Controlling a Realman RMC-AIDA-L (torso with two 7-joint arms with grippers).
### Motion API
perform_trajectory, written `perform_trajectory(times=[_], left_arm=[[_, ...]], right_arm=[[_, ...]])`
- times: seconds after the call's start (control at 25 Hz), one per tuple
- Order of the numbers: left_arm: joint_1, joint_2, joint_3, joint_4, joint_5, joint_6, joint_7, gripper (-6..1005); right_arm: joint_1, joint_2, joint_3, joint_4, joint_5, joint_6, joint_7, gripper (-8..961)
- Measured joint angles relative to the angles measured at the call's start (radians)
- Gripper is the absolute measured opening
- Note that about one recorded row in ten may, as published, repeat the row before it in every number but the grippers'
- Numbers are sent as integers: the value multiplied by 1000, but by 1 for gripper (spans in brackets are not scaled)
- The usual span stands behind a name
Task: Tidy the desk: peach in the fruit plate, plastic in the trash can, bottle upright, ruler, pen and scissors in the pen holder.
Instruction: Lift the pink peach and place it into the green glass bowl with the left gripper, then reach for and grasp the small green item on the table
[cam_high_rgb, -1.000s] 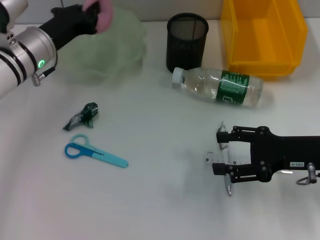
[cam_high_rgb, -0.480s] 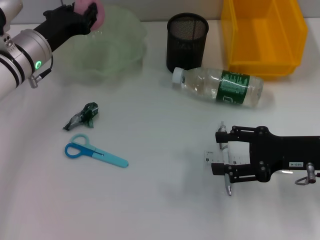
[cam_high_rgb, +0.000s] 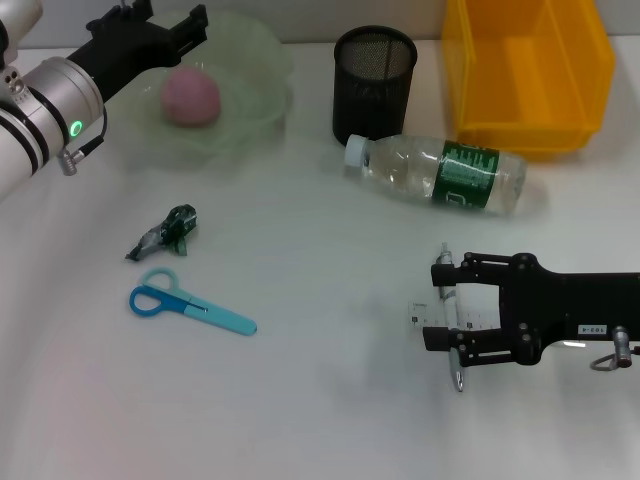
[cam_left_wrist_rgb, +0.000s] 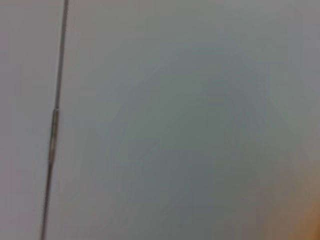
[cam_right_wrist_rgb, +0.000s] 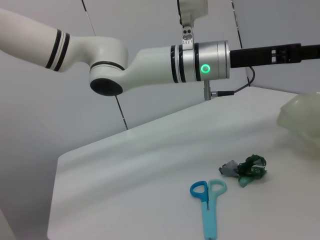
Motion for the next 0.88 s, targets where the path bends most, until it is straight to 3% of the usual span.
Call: perform_trajectory(times=[0.2, 0.24, 0.28, 0.52, 0.64, 0.88], left_arm=[[31, 9, 14, 9, 12, 157, -85, 784], [72, 17, 46, 52, 36, 292, -185, 784], [72, 17, 46, 52, 36, 292, -185, 783], [211, 45, 152, 275, 162, 562, -418, 781], [275, 64, 154, 383, 284, 669, -508, 780], [311, 93, 151, 419, 412, 702, -509, 779]], right_arm=[[0, 0, 0, 0, 0, 0, -2, 821], [0, 0, 0, -2, 0, 0, -3, 821], [0, 0, 0, -2, 0, 0, -3, 821], [4, -6, 0, -4, 0, 0, -4, 821], [5, -7, 0, -8, 0, 0, -5, 821], [5, -9, 0, -9, 0, 0, -11, 821]])
